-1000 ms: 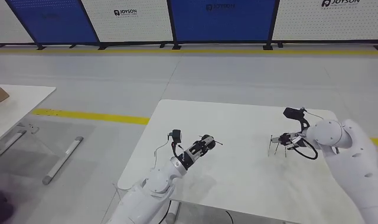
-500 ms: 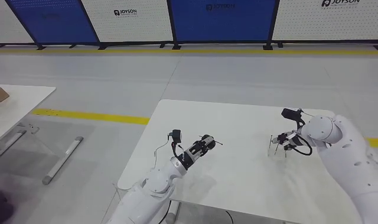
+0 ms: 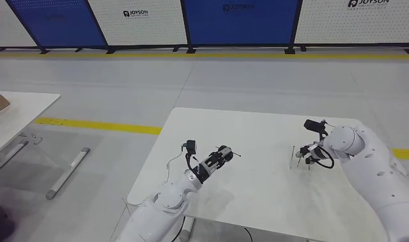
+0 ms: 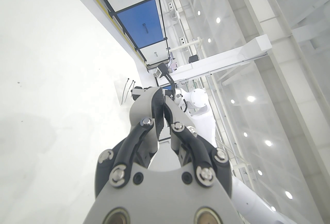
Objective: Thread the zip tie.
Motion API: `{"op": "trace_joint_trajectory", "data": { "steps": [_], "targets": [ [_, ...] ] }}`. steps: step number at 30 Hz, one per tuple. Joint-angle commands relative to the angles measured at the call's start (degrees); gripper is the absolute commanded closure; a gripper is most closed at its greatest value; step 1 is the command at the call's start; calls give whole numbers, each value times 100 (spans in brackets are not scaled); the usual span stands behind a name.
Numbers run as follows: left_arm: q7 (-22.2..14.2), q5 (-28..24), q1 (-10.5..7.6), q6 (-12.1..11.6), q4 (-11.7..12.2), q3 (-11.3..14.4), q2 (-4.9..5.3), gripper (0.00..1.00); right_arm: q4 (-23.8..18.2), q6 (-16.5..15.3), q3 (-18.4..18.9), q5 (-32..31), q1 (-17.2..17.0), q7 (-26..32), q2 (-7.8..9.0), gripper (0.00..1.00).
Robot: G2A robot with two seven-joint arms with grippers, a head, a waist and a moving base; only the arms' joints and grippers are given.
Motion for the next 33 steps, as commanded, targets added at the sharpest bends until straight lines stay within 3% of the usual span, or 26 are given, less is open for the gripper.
{"op": "trace_joint_trajectory", "data": {
  "steps": [1, 7, 33],
  "targets": [
    [0, 0, 0, 0, 0, 0, 0, 100, 58, 45, -29, -10, 27, -11, -26, 71],
    [0, 0, 0, 0, 0, 0, 0, 100, 250, 175, -126, -31, 133, -44, -118, 71],
    [0, 0, 0, 0, 0, 0, 0, 100, 1152, 152, -469, -66, 579, -115, -524, 73]
  ]
}}
